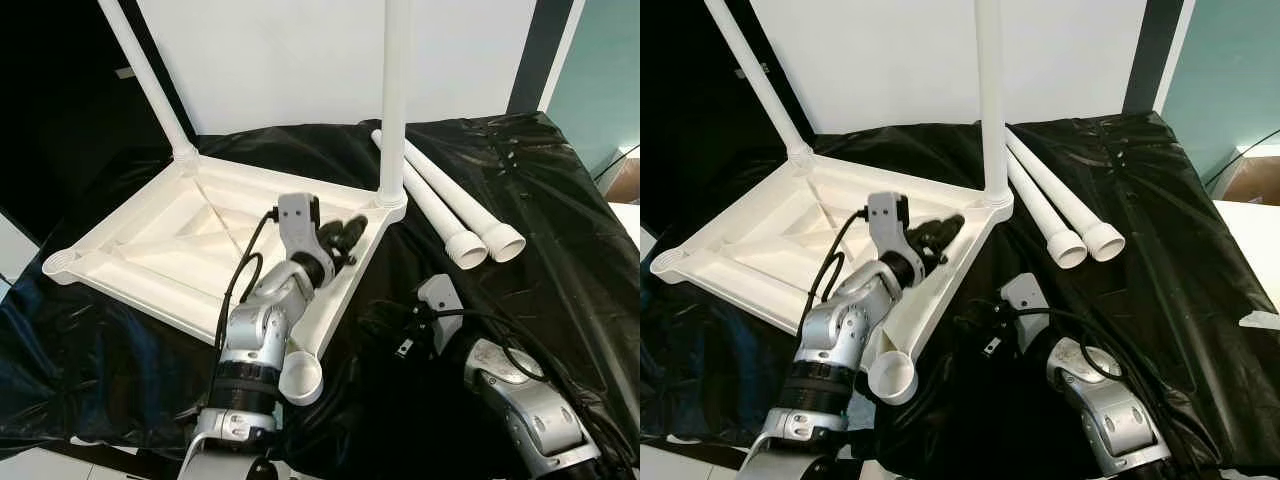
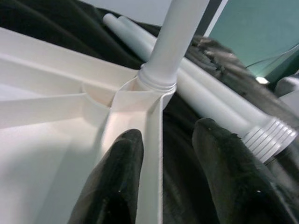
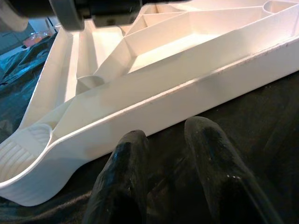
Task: Building children table
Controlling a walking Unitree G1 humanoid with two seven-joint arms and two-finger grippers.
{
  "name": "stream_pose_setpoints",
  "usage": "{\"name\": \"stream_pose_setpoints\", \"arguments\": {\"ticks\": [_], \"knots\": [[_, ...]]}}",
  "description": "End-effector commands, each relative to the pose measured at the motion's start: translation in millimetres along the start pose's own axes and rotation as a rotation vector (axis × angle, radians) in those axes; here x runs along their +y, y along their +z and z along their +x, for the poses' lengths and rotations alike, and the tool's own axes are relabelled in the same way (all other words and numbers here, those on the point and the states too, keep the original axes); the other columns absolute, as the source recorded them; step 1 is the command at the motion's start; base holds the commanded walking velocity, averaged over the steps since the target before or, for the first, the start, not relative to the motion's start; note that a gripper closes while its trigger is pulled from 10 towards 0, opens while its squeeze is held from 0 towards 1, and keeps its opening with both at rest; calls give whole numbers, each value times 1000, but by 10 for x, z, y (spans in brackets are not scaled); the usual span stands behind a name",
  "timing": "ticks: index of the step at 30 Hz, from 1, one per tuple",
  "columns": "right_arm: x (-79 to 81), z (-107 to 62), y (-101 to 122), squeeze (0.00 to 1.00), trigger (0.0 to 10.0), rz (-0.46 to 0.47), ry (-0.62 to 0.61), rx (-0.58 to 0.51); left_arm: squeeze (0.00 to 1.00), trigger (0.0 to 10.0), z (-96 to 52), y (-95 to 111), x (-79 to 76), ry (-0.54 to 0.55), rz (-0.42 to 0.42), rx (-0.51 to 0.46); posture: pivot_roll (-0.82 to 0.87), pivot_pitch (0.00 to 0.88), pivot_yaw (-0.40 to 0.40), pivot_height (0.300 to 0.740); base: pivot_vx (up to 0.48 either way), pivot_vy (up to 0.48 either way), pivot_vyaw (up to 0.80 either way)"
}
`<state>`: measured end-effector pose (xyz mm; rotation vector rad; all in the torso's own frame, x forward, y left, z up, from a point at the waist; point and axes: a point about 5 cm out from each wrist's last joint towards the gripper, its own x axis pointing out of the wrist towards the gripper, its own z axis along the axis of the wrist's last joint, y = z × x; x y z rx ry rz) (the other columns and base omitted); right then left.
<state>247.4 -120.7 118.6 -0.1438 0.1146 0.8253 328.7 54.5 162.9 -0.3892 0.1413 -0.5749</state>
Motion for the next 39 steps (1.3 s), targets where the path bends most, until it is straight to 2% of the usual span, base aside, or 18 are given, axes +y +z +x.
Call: {"name": "stream_pose_setpoints", "arguments": {"ticks": [1,3,4,5,9,12,13,14,15,18,19,24,28,29,30,32,33,39], "knots": [[25,36,-6,0,10000,-6,19,2,0,10000,-24,-18,-90,-281,62,24,-48,0,114,740,0,0,0],[25,37,-6,0,10000,-6,19,2,0,10000,-22,-12,-75,-275,76,22,-48,0,114,740,0,0,0],[23,37,-5,0,10000,-8,18,2,51,10000,-42,-16,-32,-286,113,42,-52,0,116,740,0,0,0],[22,38,-4,0,10000,-9,17,2,192,10000,-77,-29,7,-303,141,68,-53,0,116,740,0,0,0],[26,34,-7,0,10000,-9,14,2,129,10000,-261,-125,82,-407,174,189,-59,0,120,740,0,0,0],[27,31,-7,0,10000,-8,11,2,173,10000,-370,-187,94,-469,181,250,-60,0,124,740,0,0,0],[26,30,-7,0,10000,-8,9,1,604,10000,-401,-206,104,-480,184,266,-60,0,125,740,0,0,0],[26,30,-7,0,10000,-8,9,1,604,10000,-401,-206,104,-480,184,266,-60,0,125,740,0,0,0],[26,31,-7,0,10000,-8,7,0,1000,10000,-416,-224,120,-476,189,280,-60,0,125,740,0,0,0],[24,35,-4,0,10000,-9,4,-3,1000,10000,-427,-262,198,-422,247,326,-61,0,128,740,0,0,0],[24,35,-3,0,10000,-10,4,-3,0,10000,-429,-272,226,-399,268,345,-59,0,129,740,0,0,0],[22,37,-3,0,10000,-11,5,-3,0,10000,-425,-308,282,-349,309,388,-56,0,128,740,0,0,0],[18,46,11,0,10000,-20,10,-7,0,10000,-419,-444,349,-264,403,508,-54,0,127,740,0,0,0],[17,49,14,0,10000,-22,11,-7,0,8706,-419,-474,321,-265,406,533,-54,0,126,740,0,0,0],[16,50,16,0,10000,-24,11,-8,0,3059,-416,-499,284,-273,408,550,-54,0,126,740,0,0,0],[15,50,16,0,10000,-25,11,-8,0,3059,-414,-513,261,-278,410,559,-54,0,126,740,0,0,0],[14,51,20,0,10000,-28,10,-8,0,0,-387,-536,198,-297,398,565,-58,0,127,740,0,0,0],[18,49,23,0,10000,-33,7,-9,0,0,-226,-506,40,-298,334,507,-63,0,132,740,0,0,0]]}}
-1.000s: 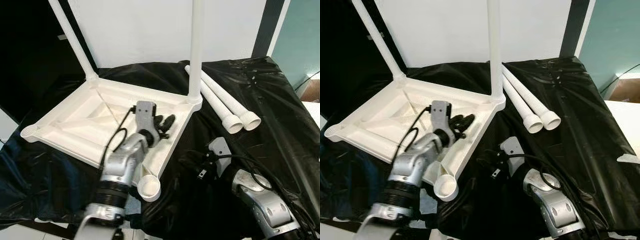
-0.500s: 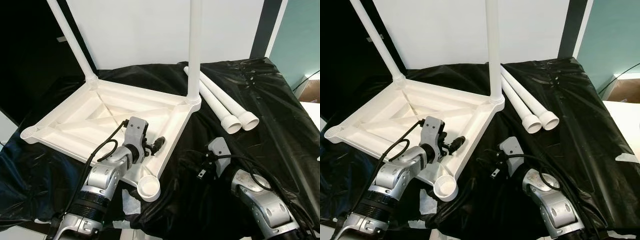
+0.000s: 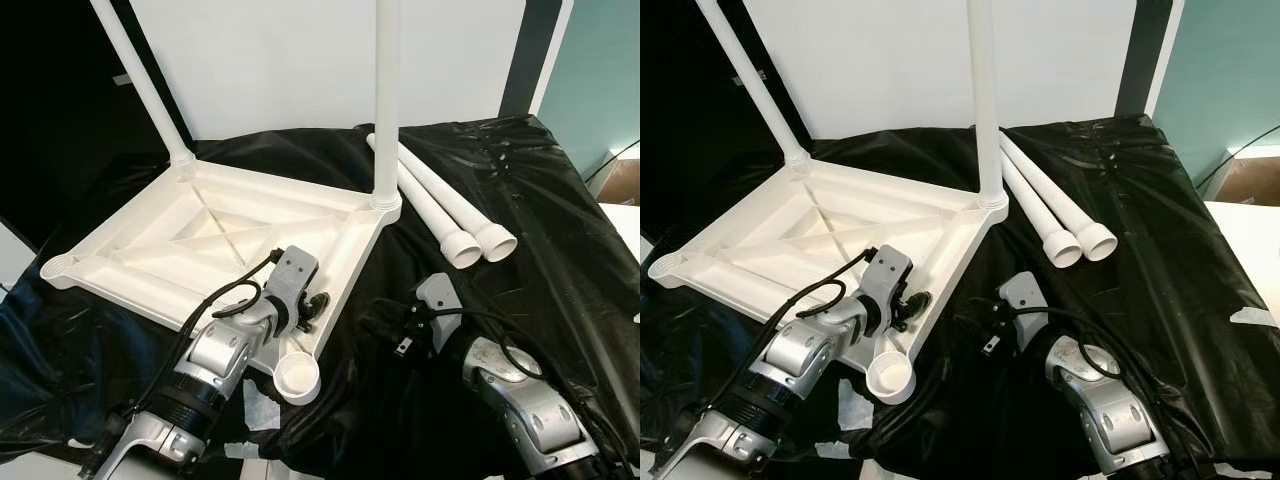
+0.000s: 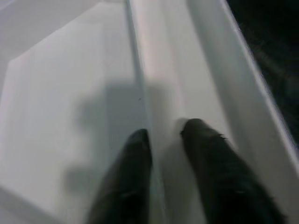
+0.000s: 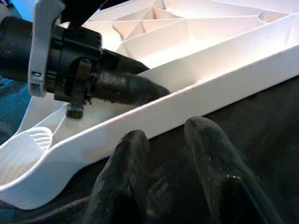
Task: Building children table
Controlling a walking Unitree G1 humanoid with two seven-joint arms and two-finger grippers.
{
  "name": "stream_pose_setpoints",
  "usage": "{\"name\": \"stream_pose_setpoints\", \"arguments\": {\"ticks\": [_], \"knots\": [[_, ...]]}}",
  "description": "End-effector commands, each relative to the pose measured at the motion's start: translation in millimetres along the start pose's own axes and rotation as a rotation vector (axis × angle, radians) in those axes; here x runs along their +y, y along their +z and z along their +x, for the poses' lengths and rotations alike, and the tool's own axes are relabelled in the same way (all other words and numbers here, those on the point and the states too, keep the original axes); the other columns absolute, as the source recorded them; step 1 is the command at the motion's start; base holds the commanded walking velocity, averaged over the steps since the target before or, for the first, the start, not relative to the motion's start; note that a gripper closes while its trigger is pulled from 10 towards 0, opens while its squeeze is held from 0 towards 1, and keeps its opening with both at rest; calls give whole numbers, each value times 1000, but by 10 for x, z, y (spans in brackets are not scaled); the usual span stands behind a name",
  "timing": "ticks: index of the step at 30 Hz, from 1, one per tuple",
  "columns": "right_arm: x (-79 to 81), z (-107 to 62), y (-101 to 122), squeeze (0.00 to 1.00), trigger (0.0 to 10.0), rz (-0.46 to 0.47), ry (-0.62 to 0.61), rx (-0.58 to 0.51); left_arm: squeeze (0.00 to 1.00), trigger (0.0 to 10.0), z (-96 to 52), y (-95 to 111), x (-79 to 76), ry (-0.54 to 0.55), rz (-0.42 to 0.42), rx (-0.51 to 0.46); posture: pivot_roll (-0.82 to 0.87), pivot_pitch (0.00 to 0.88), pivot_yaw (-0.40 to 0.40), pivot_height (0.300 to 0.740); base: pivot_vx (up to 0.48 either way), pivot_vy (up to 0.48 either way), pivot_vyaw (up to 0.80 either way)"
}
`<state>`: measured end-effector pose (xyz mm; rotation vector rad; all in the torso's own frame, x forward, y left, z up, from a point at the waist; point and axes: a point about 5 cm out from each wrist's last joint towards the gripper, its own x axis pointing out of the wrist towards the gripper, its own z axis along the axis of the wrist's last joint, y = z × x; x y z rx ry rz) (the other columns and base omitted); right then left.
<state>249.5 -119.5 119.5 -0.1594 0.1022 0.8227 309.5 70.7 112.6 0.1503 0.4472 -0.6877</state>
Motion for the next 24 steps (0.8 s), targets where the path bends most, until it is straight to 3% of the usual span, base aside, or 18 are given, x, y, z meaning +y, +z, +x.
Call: {"name": "stream_pose_setpoints", "arguments": {"ticks": [1,3,6,9,12,13,15,16,20,21,24], "knots": [[25,28,12,0,10000,-14,11,-5,0,0,18,38,-190,-290,-13,-6,-63,0,132,740,0,0,0],[33,26,10,0,10000,-14,9,-5,0,0,125,252,-226,-237,-123,-102,-64,0,135,740,0,0,0],[35,26,9,0,10000,-14,8,-6,0,0,169,344,-229,-203,-178,-145,-64,0,135,740,0,0,0],[43,32,7,0,10000,-15,8,-7,0,0,258,547,-180,-70,-329,-246,-64,0,135,740,0,0,0],[43,36,5,0,10000,-17,8,-7,0,0,284,565,-92,36,-349,-266,-64,0,136,740,0,0,0],[44,37,3,0,10000,-17,8,-7,0,1882,287,558,-43,83,-349,-274,-64,0,137,740,0,0,0],[44,38,2,0,10000,-17,8,-7,0,1882,288,553,-11,112,-349,-279,-64,0,137,740,0,0,0],[45,37,-2,0,10000,-16,8,-7,0,10000,271,529,43,144,-323,-281,-61,0,136,740,0,0,0],[50,38,-14,0,10000,-11,11,-5,0,10000,215,497,140,175,-244,-314,-57,0,135,740,0,0,0],[52,39,-17,0,10000,-10,12,-4,1000,10000,204,495,147,168,-241,-324,-55,0,133,740,0,0,0],[55,41,-20,0,10000,-10,15,-5,1000,10000,188,501,146,147,-263,-353,-51,0,131,740,0,0,0]]}}
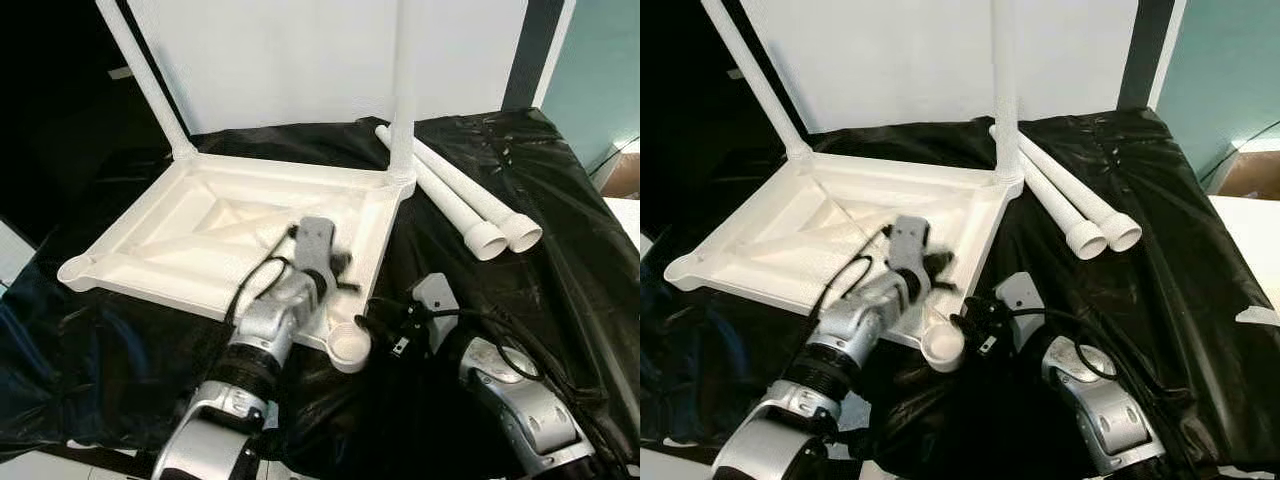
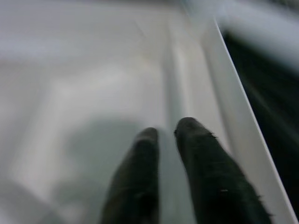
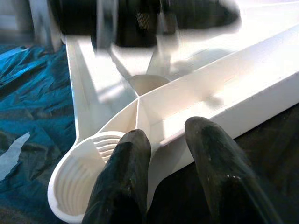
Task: Building children table
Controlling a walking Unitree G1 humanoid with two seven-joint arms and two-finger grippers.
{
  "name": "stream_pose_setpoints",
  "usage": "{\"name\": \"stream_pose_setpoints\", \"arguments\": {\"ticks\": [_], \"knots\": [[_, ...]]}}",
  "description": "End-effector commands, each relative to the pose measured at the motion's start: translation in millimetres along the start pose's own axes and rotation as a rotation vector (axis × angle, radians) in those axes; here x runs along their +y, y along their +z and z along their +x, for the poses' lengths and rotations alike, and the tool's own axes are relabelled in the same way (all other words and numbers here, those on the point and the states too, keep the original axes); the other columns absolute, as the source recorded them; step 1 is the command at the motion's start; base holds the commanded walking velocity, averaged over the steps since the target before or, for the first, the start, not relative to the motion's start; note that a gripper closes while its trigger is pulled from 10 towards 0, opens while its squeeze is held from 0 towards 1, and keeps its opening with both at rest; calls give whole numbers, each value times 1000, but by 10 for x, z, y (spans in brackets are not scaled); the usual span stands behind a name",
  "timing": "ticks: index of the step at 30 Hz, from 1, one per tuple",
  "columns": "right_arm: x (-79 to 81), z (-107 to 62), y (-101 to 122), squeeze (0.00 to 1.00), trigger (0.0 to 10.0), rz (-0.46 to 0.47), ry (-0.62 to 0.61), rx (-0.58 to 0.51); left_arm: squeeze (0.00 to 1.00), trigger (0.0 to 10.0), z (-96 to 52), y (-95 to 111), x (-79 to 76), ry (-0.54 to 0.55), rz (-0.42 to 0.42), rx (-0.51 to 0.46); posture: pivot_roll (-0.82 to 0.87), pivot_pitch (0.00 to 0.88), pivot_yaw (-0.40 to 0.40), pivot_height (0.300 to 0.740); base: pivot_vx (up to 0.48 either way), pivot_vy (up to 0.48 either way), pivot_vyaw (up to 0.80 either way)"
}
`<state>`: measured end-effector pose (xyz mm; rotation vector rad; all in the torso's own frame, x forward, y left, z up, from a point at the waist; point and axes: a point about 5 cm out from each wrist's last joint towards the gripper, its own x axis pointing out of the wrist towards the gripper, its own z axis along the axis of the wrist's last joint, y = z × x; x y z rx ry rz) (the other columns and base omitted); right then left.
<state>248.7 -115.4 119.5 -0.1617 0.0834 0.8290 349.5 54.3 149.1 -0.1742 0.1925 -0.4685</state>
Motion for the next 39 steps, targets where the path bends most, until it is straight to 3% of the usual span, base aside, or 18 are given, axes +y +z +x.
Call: {"name": "stream_pose_setpoints", "arguments": {"ticks": [1,3,4,5,6,7,9,12,15,25,26,27,29,30,34,36,37,39], "knots": [[23,17,-28,0,10000,-1,11,12,1000,10000,-15,0,22,-25,-5,-11,-51,0,131,740,0,0,0],[23,17,-28,0,10000,-1,11,11,1000,10000,-12,1,21,-27,-12,-18,-51,0,131,740,0,0,0],[22,17,-29,0,10000,-2,14,12,1000,10000,-42,44,-57,-117,-42,-43,-49,0,126,740,0,0,0],[20,14,-32,0,10000,-2,16,14,843,10000,-100,95,-149,-229,-60,-72,-48,0,123,740,0,0,0],[19,12,-35,0,10000,-3,17,15,0,10000,-158,134,-215,-317,-67,-95,-48,0,123,740,0,0,0],[18,11,-37,0,10000,-3,18,16,0,10000,-223,151,-240,-387,-51,-104,-50,0,123,740,0,0,0],[19,10,-38,0,10000,-3,19,17,0,10000,-257,151,-240,-417,-35,-104,-50,0,123,740,0,0,0],[16,6,-40,0,10000,-4,18,17,0,10000,-460,-3,-144,-586,83,25,-49,0,120,740,0,0,0],[19,9,-41,0,10000,-5,20,17,0,10000,-653,-135,-59,-704,141,104,-50,0,120,740,0,0,0],[24,10,-39,0,10000,-6,22,18,12,10000,-929,-226,133,-818,160,193,-46,0,116,740,0,0,0],[25,10,-40,0,10000,-6,22,18,71,10000,-954,-229,174,-820,163,204,-46,0,116,740,0,0,0],[25,12,-41,0,10000,-5,23,18,925,10000,-976,-233,230,-820,167,217,-46,0,116,740,0,0,0],[25,14,-41,0,10000,-4,23,18,925,10000,-988,-236,268,-822,169,226,-46,0,116,740,0,0,0],[27,15,-41,0,10000,-4,23,17,1000,10000,-1009,-251,333,-828,184,250,-48,0,119,740,0,0,0],[24,13,-43,0,10000,-3,20,16,1000,10000,-1078,-323,509,-822,289,337,-48,0,119,740,0,0,0],[24,13,-43,0,10000,-3,20,16,1000,10000,-1078,-323,509,-822,289,337,-48,0,119,740,0,0,0],[17,9,-46,0,10000,-3,15,18,1000,10000,-1157,-371,630,-837,316,413,-48,0,119,740,0,0,0],[15,8,-47,0,10000,-3,13,18,1000,10000,-1187,-381,669,-845,311,436,-48,0,119,740,0,0,0]]}}
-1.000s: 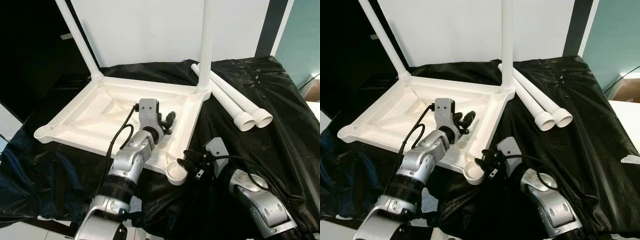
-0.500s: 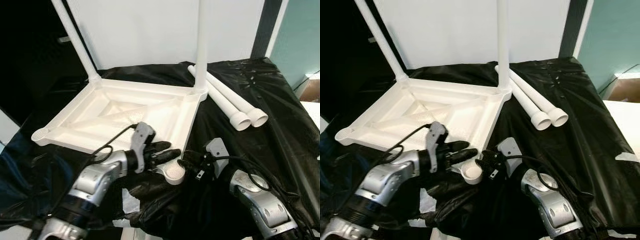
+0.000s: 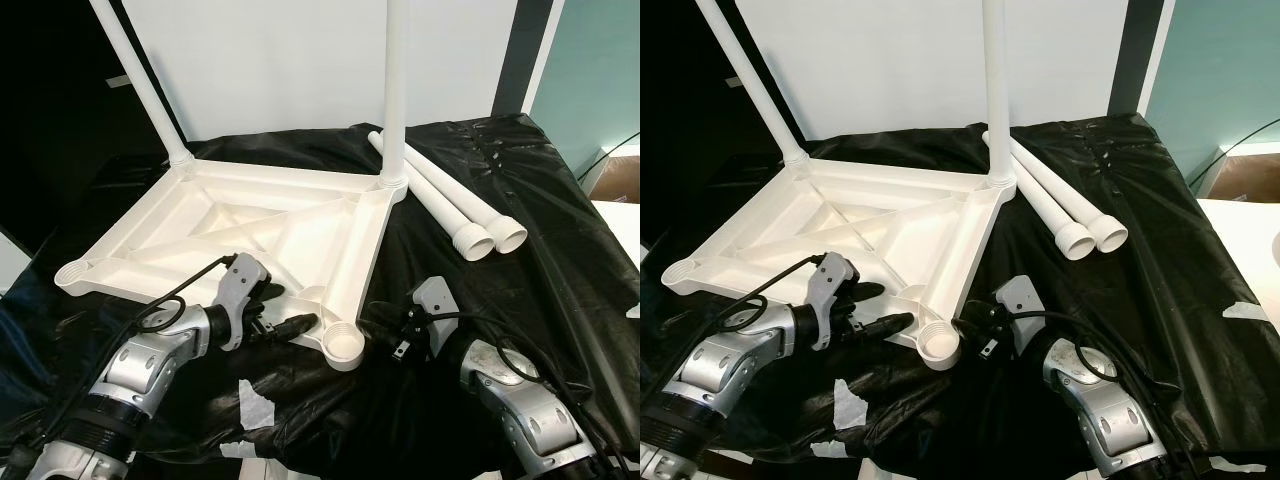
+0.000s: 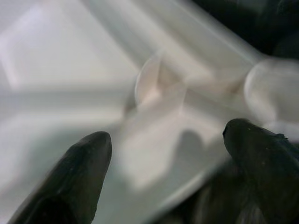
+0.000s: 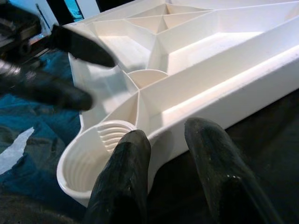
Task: Building children table
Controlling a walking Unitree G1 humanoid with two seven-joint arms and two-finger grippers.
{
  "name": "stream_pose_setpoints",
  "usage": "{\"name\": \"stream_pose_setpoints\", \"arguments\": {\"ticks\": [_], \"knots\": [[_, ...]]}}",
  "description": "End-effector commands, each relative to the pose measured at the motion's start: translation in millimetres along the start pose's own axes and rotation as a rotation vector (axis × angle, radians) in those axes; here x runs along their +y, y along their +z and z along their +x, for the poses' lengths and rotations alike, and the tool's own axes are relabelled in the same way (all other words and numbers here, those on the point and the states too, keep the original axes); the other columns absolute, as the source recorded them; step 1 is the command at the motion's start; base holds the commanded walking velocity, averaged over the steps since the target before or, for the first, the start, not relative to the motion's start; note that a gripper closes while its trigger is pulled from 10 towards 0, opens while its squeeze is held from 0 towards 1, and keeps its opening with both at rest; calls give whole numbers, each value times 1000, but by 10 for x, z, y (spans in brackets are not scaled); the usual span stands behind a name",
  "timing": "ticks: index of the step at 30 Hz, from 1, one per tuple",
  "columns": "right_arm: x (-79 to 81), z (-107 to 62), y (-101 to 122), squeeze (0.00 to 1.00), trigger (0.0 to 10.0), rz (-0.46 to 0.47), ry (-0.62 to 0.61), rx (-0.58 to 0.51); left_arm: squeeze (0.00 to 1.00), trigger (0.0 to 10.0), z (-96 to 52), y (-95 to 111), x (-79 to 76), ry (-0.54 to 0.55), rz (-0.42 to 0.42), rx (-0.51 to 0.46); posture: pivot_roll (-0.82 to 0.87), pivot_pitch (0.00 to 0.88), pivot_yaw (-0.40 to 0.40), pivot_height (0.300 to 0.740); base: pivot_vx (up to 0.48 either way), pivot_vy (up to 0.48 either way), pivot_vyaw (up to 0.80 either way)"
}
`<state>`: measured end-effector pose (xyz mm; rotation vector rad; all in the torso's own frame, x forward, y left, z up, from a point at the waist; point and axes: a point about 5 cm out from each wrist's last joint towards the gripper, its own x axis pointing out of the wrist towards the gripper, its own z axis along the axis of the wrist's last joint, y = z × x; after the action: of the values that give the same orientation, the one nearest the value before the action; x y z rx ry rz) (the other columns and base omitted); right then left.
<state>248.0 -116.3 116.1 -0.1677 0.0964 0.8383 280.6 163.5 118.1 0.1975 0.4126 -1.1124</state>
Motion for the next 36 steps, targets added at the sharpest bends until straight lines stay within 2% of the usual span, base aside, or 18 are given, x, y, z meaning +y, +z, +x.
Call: {"name": "stream_pose_setpoints", "arguments": {"ticks": [1,2,3,5,7,11,17,20,23,24,25,26,27,28,29,30,34,36], "knots": [[13,14,-12,0,10000,-2,2,5,1000,10000,-81,-76,-132,-281,4,41,-57,0,122,740,0,0,0],[13,14,-12,0,10000,-2,2,5,1000,10000,-81,-76,-132,-281,4,41,-57,0,122,740,0,0,0],[14,13,-14,0,10000,-2,2,6,757,10000,-110,-77,-140,-298,2,37,-58,0,123,740,0,0,0],[14,13,-14,0,10000,-2,2,6,757,10000,-110,-77,-140,-298,2,37,-58,0,123,740,0,0,0],[15,6,-17,0,10000,-3,1,7,357,10000,-163,-17,-178,-341,-1,-12,-61,0,123,740,0,0,0],[16,1,-18,0,10000,-4,0,9,353,10000,-163,-27,-207,-362,11,-17,-61,0,123,740,0,0,0],[20,5,-5,0,10000,-7,4,8,329,10000,66,46,-121,-233,85,-137,-58,0,117,740,0,0,0],[20,7,-3,0,10000,-7,5,8,325,10000,91,68,-117,-227,99,-152,-58,0,116,740,0,0,0],[19,12,1,0,10000,-9,7,7,290,10000,142,34,-112,-215,142,-109,-58,0,117,740,0,0,0],[20,20,6,0,10000,-9,7,5,271,10000,181,-64,-75,-178,189,-3,-59,0,120,740,0,0,0],[20,20,6,0,10000,-9,7,5,271,10000,181,-64,-75,-178,189,-3,-59,0,120,740,0,0,0],[22,25,9,0,10000,-9,6,4,247,10000,202,-149,-38,-146,229,86,-59,0,120,740,0,0,0],[24,30,12,0,10000,-9,6,2,118,10000,208,-217,-9,-126,254,160,-60,0,122,740,0,0,0],[24,30,12,0,10000,-9,6,2,118,10000,208,-217,-9,-126,254,160,-60,0,122,740,0,0,0],[25,32,14,0,10000,-8,5,1,0,10000,205,-273,15,-111,256,221,-62,0,122,740,0,0,0],[25,32,13,0,10000,-8,3,0,0,10000,188,-311,14,-121,247,262,-65,0,124,740,0,0,0],[22,26,9,0,10000,-6,-2,0,0,10000,165,-348,8,-145,234,285,-65,0,124,740,0,0,0],[19,25,3,0,10000,-3,-4,0,0,10000,130,-319,1,-184,209,249,-64,0,124,740,0,0,0]]}}
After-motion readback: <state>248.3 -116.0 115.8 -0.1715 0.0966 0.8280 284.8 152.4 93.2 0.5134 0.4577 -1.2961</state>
